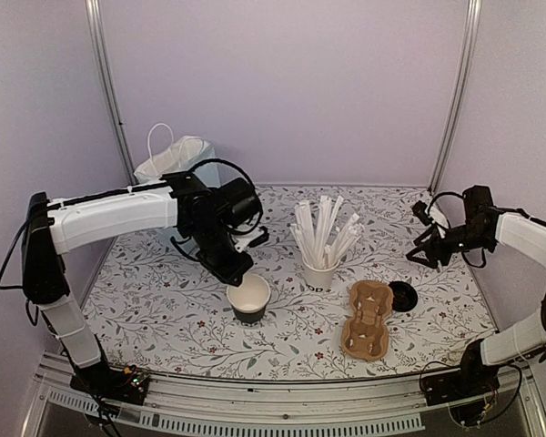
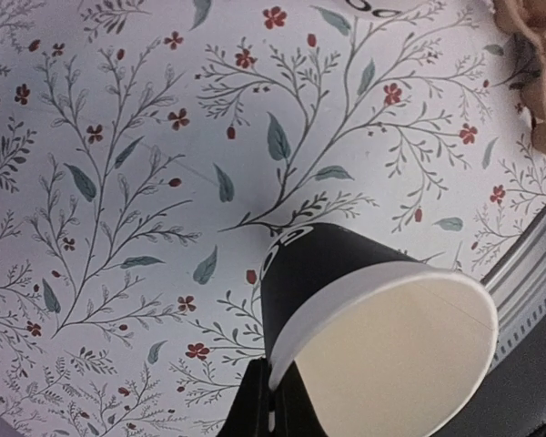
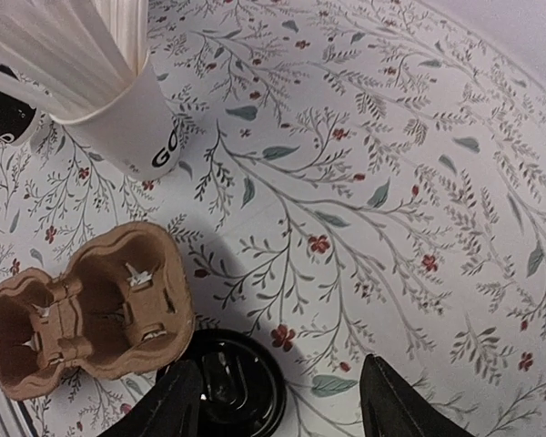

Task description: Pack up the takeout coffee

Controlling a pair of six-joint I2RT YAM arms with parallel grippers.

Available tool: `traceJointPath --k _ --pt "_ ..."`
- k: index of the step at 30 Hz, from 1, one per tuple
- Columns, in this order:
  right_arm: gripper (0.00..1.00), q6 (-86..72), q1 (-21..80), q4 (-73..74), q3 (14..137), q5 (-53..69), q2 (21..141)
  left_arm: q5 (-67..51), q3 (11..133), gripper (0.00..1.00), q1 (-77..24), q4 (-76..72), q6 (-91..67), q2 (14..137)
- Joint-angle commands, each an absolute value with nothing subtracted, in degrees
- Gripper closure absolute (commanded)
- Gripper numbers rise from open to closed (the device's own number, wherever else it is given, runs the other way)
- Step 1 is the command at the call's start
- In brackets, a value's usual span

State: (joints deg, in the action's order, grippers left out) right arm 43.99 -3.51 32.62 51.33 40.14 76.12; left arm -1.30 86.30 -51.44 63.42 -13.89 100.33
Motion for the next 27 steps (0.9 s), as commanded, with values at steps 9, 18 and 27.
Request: traceJointPath --k 9,18,27 --pt "0.43 69.27 -0.39 42.92 36.55 33.46 68.12 -4.48 89.83 0.88 -58.1 62.14 -13.44 105.84" --pt "0.47 72.42 5.48 39.68 34.3 25.41 67.2 2.53 90.3 0.6 -59.75 62.06 -14.3 102.68" --pt "0.59 71.43 12.58 37.11 33.15 18.29 67.85 19.55 81.57 0.49 -59.78 45.43 -16.8 85.73"
